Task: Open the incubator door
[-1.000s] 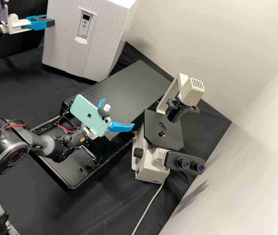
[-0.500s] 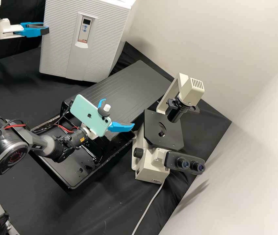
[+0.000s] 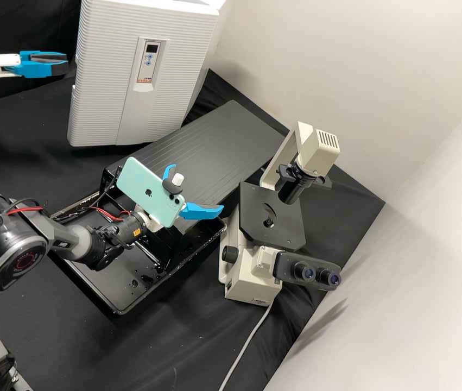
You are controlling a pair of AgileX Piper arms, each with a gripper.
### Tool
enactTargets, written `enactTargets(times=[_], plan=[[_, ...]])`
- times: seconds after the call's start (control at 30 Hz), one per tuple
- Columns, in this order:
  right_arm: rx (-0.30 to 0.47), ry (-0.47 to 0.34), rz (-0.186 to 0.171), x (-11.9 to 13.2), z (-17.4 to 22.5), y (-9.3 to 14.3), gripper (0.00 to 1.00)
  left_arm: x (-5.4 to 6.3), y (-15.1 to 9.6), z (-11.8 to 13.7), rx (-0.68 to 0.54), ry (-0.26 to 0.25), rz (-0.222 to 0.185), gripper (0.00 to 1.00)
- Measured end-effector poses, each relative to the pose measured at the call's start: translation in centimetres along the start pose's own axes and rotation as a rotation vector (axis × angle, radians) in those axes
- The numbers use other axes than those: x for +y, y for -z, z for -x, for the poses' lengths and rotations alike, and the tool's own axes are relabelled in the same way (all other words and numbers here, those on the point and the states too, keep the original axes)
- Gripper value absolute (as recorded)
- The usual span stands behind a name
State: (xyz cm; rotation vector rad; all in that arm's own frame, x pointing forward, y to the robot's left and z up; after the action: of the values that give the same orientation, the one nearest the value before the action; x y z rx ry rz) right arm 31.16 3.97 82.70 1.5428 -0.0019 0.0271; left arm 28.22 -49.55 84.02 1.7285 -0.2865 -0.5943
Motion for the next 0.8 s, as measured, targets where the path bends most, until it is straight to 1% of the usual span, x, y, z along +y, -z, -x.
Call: enactTargets(times=[0.1,0.27,0.67,0.8], plan=[[0.000,0.000,0.000,0.0,0.0,0.0,1.00,-0.2,-1.0,0.8,-0.010,-0.001,0.000,0.00],[0.000,0.000,0.000,0.0,0.0,0.0,1.00,-0.4,-1.6,1.7,-0.009,-0.003,0.001,0.00],[0.000,0.000,0.000,0.0,0.0,0.0,1.00,-0.5,-1.5,2.5,0.011,-0.008,0.003,0.00],[0.000,0.000,0.000,0.0,0.0,0.0,1.00,-0.3,-1.0,2.9,0.047,-0.030,-0.002,0.00]])
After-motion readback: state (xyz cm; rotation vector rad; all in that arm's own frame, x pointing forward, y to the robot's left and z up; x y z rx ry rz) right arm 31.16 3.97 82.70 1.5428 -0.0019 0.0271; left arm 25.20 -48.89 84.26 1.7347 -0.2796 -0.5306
